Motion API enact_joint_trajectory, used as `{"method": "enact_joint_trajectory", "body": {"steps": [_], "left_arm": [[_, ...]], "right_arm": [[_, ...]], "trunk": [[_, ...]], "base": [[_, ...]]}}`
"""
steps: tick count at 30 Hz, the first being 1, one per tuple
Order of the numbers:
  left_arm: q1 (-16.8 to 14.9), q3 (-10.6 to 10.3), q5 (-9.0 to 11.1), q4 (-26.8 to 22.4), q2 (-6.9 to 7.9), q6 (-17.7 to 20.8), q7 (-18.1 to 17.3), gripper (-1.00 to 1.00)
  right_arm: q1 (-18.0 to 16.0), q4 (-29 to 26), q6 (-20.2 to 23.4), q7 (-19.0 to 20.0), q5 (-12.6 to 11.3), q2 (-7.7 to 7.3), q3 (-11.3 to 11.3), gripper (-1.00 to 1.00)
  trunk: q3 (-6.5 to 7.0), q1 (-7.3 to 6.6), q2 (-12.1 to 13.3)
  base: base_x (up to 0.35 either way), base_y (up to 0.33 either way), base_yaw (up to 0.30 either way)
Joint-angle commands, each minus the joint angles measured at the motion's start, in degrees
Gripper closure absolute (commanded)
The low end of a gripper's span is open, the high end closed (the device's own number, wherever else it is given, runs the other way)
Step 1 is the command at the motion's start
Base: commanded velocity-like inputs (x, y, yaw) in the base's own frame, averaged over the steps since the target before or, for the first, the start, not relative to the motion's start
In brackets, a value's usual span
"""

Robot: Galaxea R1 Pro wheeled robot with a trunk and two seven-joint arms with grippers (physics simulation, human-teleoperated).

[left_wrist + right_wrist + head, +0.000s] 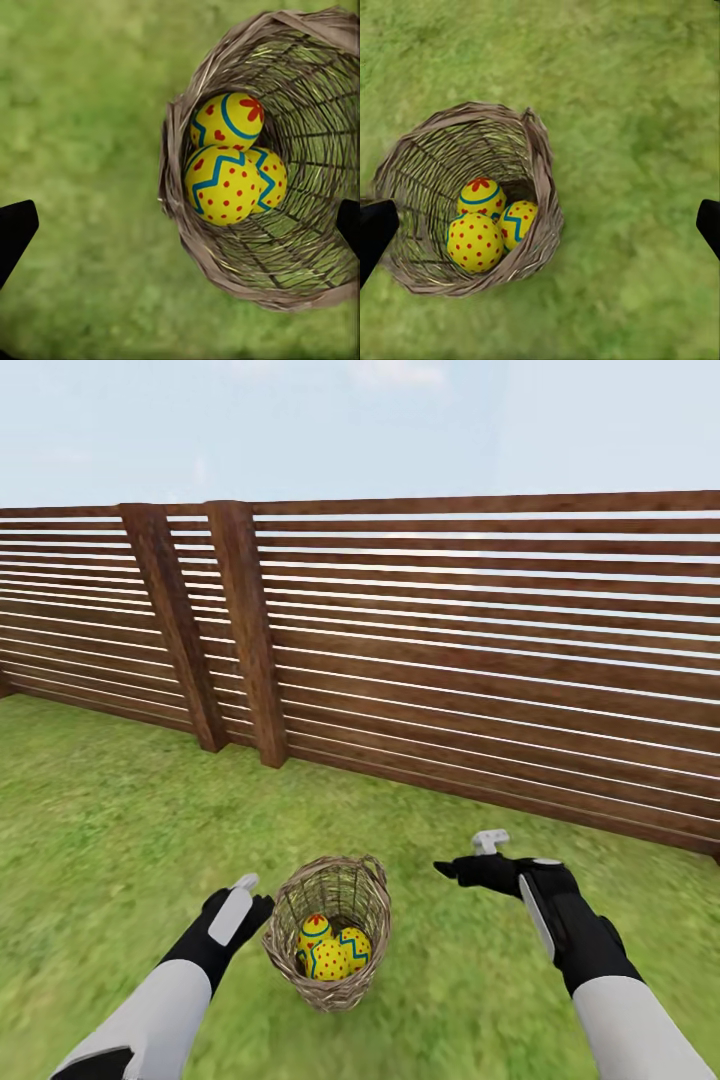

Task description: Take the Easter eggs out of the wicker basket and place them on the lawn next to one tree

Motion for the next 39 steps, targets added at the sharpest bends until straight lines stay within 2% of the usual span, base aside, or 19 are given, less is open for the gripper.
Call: {"method": "enact_joint_trajectory", "body": {"steps": [1,4,8,12,18,22,24,29,37,39], "left_arm": [[-0.04,0.26,0.54,0.18,-0.04,-0.13,0.1,-1.0],[-0.06,0.26,0.55,0.33,0.02,-0.85,-0.14,-1.0],[-0.06,0.11,0.55,0.14,-0.05,-1.05,-0.59,-1.0],[-0.06,0.07,0.55,0.3,0.01,-1.08,-2.3,-1.0],[-0.06,0.1,0.61,0.84,0.03,-1.77,-3.69,-1.0],[-0.06,0.07,0.56,3.87,0.03,-7.05,-3.82,-1.0],[-0.06,0.07,0.55,6.29,0.03,-12.61,-3.87,-1.0],[-0.06,0.13,0.56,8.75,0.05,-16.36,-5.14,-1.0],[-0.06,0.3,0.59,9.1,0.68,-17.05,-6.98,-1.0],[-0.06,0.28,0.58,9.09,0.75,-17.07,-7.07,-1.0]], "right_arm": [[-0.04,-0.28,0.16,2.06,0.61,-0.18,-0.58,-1.0],[-0.04,-0.9,0.17,6.33,0.61,-1.02,-3.46,-1.0],[-0.04,-1.08,0.17,8.03,0.63,-1.23,-4.99,-1.0],[-0.04,-1.02,0.17,8.33,0.62,-1.2,-5.16,-1.0],[-0.04,-0.87,0.17,8.39,0.61,-1.1,-5.08,-1.0],[-0.04,-0.81,0.17,8.38,0.63,-1.09,-5.07,-1.0],[-0.04,-0.78,0.17,8.38,0.63,-1.09,-5.07,-1.0],[-0.04,-0.77,0.17,8.38,0.62,-1.09,-5.07,-1.0],[-0.04,-0.63,0.17,8.38,0.65,-1.09,-5.07,-1.0],[-0.04,-0.61,0.17,8.38,0.65,-1.08,-5.07,-1.0]], "trunk": [[-0.06,0.0,-0.03],[-0.06,0.0,-0.03],[-0.06,0.0,-0.03],[-0.06,0.0,-0.03],[-0.06,0.0,-0.03],[-0.06,0.0,-0.03],[-0.06,0.0,-0.03],[-0.06,0.0,-0.03],[-0.06,0.0,-0.03],[-0.42,0.44,-0.83]], "base": [[0.0,0.0,0.0],[0.0,0.0,0.0],[0.0,0.0,0.0],[0.032,0.0,0.0],[0.271,-0.077,0.0],[0.276,-0.098,0.0],[0.078,-0.028,0.0],[0.02,-0.007,0.0],[0.001,0.0,0.0],[0.0,0.0,0.0]]}}
